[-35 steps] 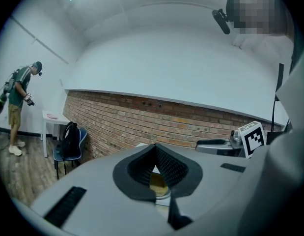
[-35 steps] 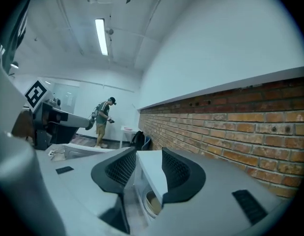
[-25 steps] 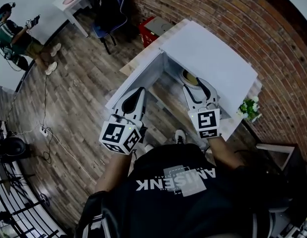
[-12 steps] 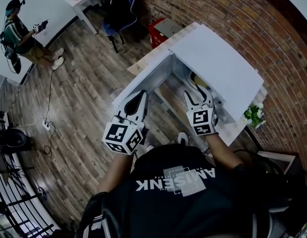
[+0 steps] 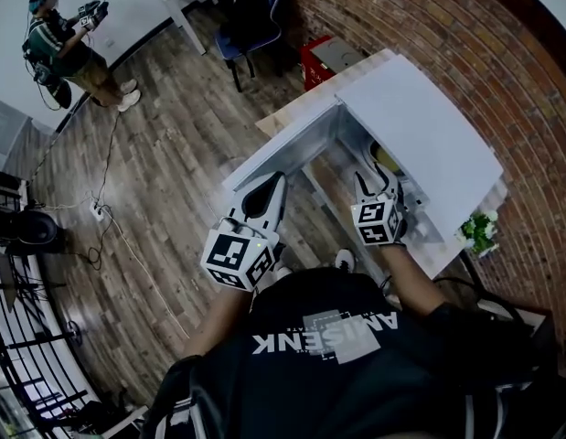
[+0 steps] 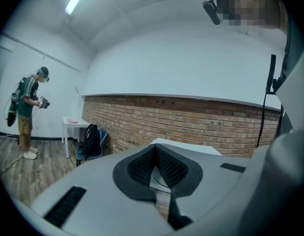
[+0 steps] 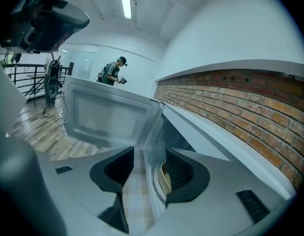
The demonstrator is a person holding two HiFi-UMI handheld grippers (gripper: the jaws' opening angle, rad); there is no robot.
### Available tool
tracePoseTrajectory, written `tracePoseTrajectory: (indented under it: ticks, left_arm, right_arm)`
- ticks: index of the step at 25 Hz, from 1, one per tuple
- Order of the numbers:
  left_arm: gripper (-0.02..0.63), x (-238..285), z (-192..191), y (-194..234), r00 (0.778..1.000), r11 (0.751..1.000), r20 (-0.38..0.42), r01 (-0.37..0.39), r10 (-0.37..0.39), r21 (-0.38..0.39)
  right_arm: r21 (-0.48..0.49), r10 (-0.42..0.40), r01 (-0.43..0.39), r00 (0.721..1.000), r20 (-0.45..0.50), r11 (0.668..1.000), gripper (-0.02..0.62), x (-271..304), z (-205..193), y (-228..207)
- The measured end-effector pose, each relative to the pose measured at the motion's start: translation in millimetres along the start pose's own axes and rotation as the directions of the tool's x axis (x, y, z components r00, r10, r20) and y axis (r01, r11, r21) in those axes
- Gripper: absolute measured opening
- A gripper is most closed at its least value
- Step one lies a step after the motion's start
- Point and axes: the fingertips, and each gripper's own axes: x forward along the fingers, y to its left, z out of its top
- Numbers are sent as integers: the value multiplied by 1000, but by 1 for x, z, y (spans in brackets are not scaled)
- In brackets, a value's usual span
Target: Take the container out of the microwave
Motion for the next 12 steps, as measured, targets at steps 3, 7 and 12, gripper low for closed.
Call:
tracePoseTrajectory:
  ticks: [3,7,12]
  left_arm:
    - [11,-6,0,10,999,999,4,-49,49,-18]
    - [12,-11,2,13,997,997,12,-72,73,-37]
    - [11,-16,11,17,994,992,35,-104,107,-70]
  right_arm:
    - [-16,13,-14,1000,-28,1000,216,10,-7,5]
    - [-35,15,-17,998,-63,999,224,25,-17,4]
    - [-50,9,-14,995,-98,999,238,46,-25,-4]
